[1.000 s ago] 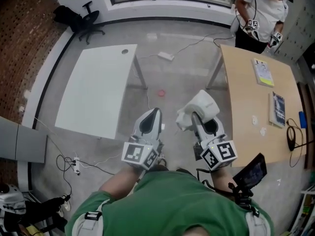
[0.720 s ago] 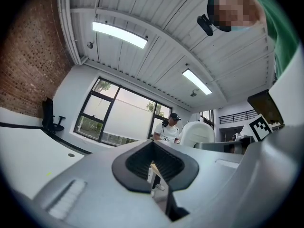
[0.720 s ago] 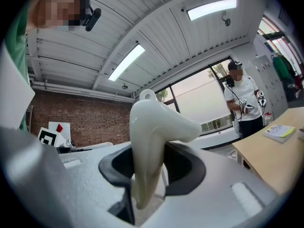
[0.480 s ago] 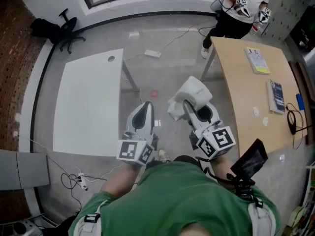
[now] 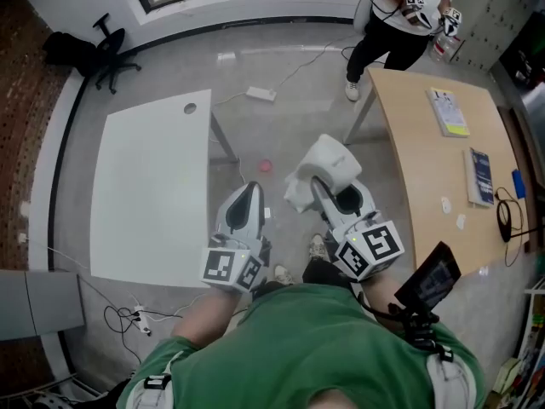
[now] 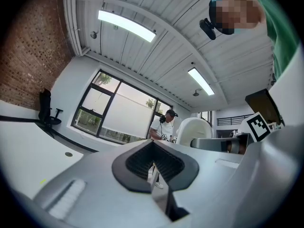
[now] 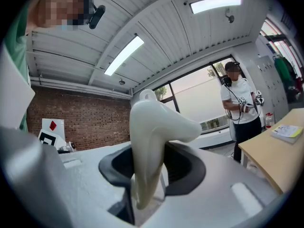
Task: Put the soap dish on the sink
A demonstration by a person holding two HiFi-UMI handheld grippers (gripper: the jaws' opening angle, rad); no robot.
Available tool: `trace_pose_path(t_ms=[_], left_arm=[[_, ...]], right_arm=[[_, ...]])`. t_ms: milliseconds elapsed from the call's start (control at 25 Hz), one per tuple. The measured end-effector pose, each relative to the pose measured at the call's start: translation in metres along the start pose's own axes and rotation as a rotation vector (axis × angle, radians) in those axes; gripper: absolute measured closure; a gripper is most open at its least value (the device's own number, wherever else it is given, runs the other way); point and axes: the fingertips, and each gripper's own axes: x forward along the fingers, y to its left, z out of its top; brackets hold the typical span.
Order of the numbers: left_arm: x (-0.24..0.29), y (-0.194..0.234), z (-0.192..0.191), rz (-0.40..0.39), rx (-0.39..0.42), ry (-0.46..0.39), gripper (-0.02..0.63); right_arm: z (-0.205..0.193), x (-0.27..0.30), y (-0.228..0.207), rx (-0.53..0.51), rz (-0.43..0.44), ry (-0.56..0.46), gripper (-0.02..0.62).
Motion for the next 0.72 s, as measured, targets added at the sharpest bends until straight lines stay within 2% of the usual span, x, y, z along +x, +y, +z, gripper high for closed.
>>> trace_pose_path(t_ms=[240, 720], left_arm=[[0.027, 0.031, 0.005, 0.074, 0.013, -0.011, 0.600], [0.074, 0.099, 0.042, 0.418, 0.114, -0.124, 0.600]], right_arm=[[0.002, 0.051, -0.016, 0.017, 0.073, 0.009, 0.451], [0.025, 0.175, -0.044, 0.047, 0.369, 0.026, 0.451]])
